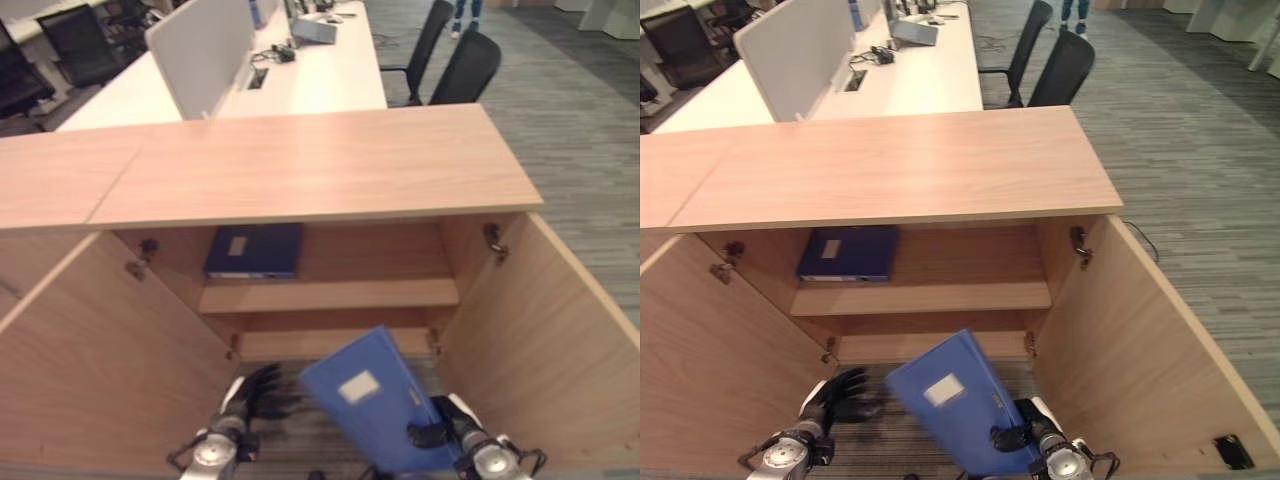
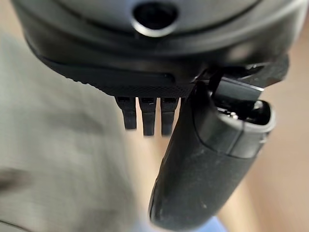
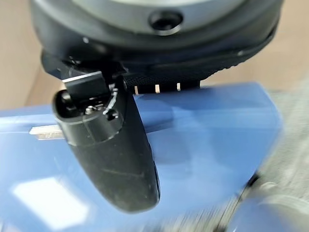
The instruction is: Put the empty folder in the office cabinet
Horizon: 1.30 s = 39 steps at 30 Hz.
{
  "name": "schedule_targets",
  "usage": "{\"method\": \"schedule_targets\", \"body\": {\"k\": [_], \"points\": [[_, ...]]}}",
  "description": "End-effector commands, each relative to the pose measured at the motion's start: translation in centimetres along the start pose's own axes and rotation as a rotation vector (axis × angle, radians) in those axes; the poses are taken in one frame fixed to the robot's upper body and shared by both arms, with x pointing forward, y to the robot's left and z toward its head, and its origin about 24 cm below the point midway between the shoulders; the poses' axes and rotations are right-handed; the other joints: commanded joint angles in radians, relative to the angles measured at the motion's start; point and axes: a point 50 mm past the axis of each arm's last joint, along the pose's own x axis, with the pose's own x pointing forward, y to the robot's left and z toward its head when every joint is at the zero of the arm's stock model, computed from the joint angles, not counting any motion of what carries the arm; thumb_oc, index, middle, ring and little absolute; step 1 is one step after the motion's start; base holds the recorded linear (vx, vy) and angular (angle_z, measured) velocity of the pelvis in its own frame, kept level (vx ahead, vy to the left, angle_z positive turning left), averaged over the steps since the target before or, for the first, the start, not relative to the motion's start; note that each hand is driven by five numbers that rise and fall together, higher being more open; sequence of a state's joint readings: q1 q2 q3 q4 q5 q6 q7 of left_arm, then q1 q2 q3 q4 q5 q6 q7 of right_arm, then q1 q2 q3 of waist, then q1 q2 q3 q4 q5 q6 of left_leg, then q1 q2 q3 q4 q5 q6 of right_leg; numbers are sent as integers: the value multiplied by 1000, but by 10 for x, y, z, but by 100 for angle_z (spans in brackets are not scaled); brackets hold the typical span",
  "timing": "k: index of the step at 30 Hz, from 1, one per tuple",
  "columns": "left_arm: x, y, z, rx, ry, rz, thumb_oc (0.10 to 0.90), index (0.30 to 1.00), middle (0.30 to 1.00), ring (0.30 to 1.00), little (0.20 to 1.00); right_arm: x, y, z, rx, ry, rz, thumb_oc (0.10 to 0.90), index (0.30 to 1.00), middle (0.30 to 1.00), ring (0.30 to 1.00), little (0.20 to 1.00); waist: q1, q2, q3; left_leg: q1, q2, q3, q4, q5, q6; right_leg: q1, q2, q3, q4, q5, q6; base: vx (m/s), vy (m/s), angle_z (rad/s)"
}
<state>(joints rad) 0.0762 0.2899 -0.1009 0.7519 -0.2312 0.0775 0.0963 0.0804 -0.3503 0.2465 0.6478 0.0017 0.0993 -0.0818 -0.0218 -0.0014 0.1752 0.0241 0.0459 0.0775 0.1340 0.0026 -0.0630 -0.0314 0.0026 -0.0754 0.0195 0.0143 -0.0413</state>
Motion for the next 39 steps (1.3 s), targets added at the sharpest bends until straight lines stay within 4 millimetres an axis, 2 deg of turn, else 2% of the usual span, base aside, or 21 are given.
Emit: {"method": "schedule_targets", "body": {"k": [1, 2, 3, 4, 6, 7, 10, 13, 15, 18, 20, 23, 26, 27, 29, 30, 32, 34, 36, 39], "points": [[-4, -14, -15, -87, 35, -14, 800, 900, 900, 900, 900, -2, -34, 7, -14, -45, -105, 400, 300, 300, 300, 300, 3, -17, 8, -112, 1, -71, 39, 2, 11, 82, -23, -30, 32, -127, 63, 1, 4, -21], [-5, -13, -24, -93, 72, -8, 800, 900, 900, 900, 900, -3, -34, 6, -16, -45, -105, 400, 300, 300, 300, 300, 3, -17, 3, -131, -8, -80, 20, 11, 12, 83, -23, -28, 28, -126, 65, 51, 23, -13], [-7, -13, -45, -114, 168, 16, 800, 900, 900, 900, 900, -3, -33, 6, -17, -48, -103, 400, 300, 300, 300, 300, 4, -13, -1, -160, -6, -93, -27, 57, 3, 89, -21, -23, 24, -128, 68, 53, 25, 8], [-7, -13, -45, -114, 167, 16, 800, 900, 900, 900, 900, -3, -33, 6, -17, -48, -103, 400, 300, 300, 300, 300, 3, -14, 0, -159, -6, -94, -29, 58, 3, 89, -21, -24, 24, -129, 68, 62, 40, 20], [-9, -16, -63, -147, 255, 42, 800, 900, 900, 900, 900, -2, -29, 5, -11, -42, -100, 400, 300, 300, 300, 300, 4, -5, 1, -167, 7, -105, -106, 108, -6, 100, -15, -18, 25, -138, 69, 76, 63, 19], [-13, -21, -78, -241, 332, 65, 800, 900, 900, 900, 900, -1, -24, 4, 1, -33, -96, 400, 300, 300, 300, 300, 8, 0, 4, -189, 13, -124, -173, 129, -14, 113, -12, -8, 23, -147, 71, 84, 67, 4], [-16, -24, -89, -315, 390, 90, 800, 900, 900, 900, 900, 0, -17, 2, 5, -24, -82, 400, 300, 300, 300, 300, 10, 6, 7, -193, 23, -143, -219, 143, -22, 137, -10, 8, 18, -156, 73, 108, 95, -6], [-23, -27, -104, -373, 469, 112, 800, 900, 900, 900, 900, 0, -11, 1, 7, -18, -51, 400, 300, 300, 300, 300, 11, 21, -4, -183, 41, -132, -221, 143, -31, 170, -11, 25, 3, -168, 79, 165, 169, -17], [-27, -26, -112, -367, 508, 126, 800, 900, 900, 900, 900, 1, -5, 0, 17, -17, -26, 400, 300, 300, 300, 300, 13, 31, -20, -171, 46, -119, -221, 164, -44, 185, -17, 31, -16, -167, 84, 211, 231, -28], [-33, -23, -123, -298, 564, 134, 800, 900, 900, 900, 900, 1, 0, -1, 29, -10, -9, 400, 300, 300, 300, 300, 17, 28, -32, -158, 40, -96, -221, 163, -40, 193, -38, 33, -29, -165, 96, 193, 240, -18], [-40, -15, -135, -223, 621, 150, 800, 900, 900, 900, 900, 2, 7, 2, 47, -13, 26, 400, 300, 300, 300, 300, 26, 18, -42, -152, 19, -59, -215, 148, -24, 193, -80, 40, -34, -163, 119, 239, 331, -25], [-43, -10, -139, -162, 648, 151, 800, 900, 900, 900, 900, 5, 10, 9, 58, -27, 53, 400, 300, 300, 300, 300, 36, 3, -39, -213, -15, -32, -113, 87, 5, 171, -127, 40, -22, -161, 145, 134, 273, -16], [-43, -5, -139, -113, 655, 137, 800, 900, 900, 900, 900, 9, 15, 30, 140, -83, 110, 400, 300, 300, 300, 300, 47, -8, -32, -270, -40, -12, -31, 28, 34, 115, -162, 49, 27, -156, 167, 77, 243, -7], [-43, -5, -139, -113, 655, 137, 800, 900, 900, 900, 900, 9, 15, 30, 140, -83, 110, 400, 300, 300, 300, 300, 48, -8, -33, -272, -40, -11, -30, 27, 34, 114, -162, 50, 28, -156, 167, 37, 187, -23], [-33, 6, -124, -51, 593, 137, 800, 900, 900, 900, 900, 12, 26, 64, 325, -166, 282, 400, 300, 300, 300, 300, 76, -13, 7, -299, -48, 15, 11, -23, 68, -19, -199, 32, 194, -114, 191, 22, 260, -20], [-33, 6, -124, -51, 593, 137, 800, 900, 900, 900, 900, 12, 26, 64, 325, -166, 282, 400, 300, 300, 300, 300, 76, -13, 5, -301, -47, 15, 11, -22, 68, -22, -198, 32, 194, -113, 191, -25, 196, -27], [-29, 15, -117, -13, 566, 138, 800, 900, 900, 900, 900, 8, 30, 89, 405, -242, 415, 400, 300, 300, 300, 300, 86, -10, 49, -296, -43, 33, 5, -32, 88, -128, -225, 3, 353, -41, 183, -41, 149, -37], [-24, 24, -109, 16, 530, 150, 800, 900, 900, 900, 900, -1, 33, 115, 476, -343, 551, 400, 300, 300, 300, 300, 94, -10, 93, -268, -33, 47, -6, -48, 83, -192, -249, -70, 437, -48, 160, 6, 112, -23], [-22, 26, -104, 20, 514, 146, 800, 900, 900, 900, 900, -11, 27, 143, 554, -450, 639, 400, 300, 300, 300, 300, 95, -10, 130, -256, -20, 65, -13, -47, 74, -207, -239, -142, 361, -73, 142, -11, 36, -28], [-17, 24, -97, 25, 493, 125, 800, 900, 900, 900, 900, -22, 8, 172, 648, -596, 695, 400, 300, 300, 300, 300, 89, -17, 180, -263, -15, 91, -11, -51, 67, -285, -202, -196, 228, -26, 158, -19, -24, -25]]}}
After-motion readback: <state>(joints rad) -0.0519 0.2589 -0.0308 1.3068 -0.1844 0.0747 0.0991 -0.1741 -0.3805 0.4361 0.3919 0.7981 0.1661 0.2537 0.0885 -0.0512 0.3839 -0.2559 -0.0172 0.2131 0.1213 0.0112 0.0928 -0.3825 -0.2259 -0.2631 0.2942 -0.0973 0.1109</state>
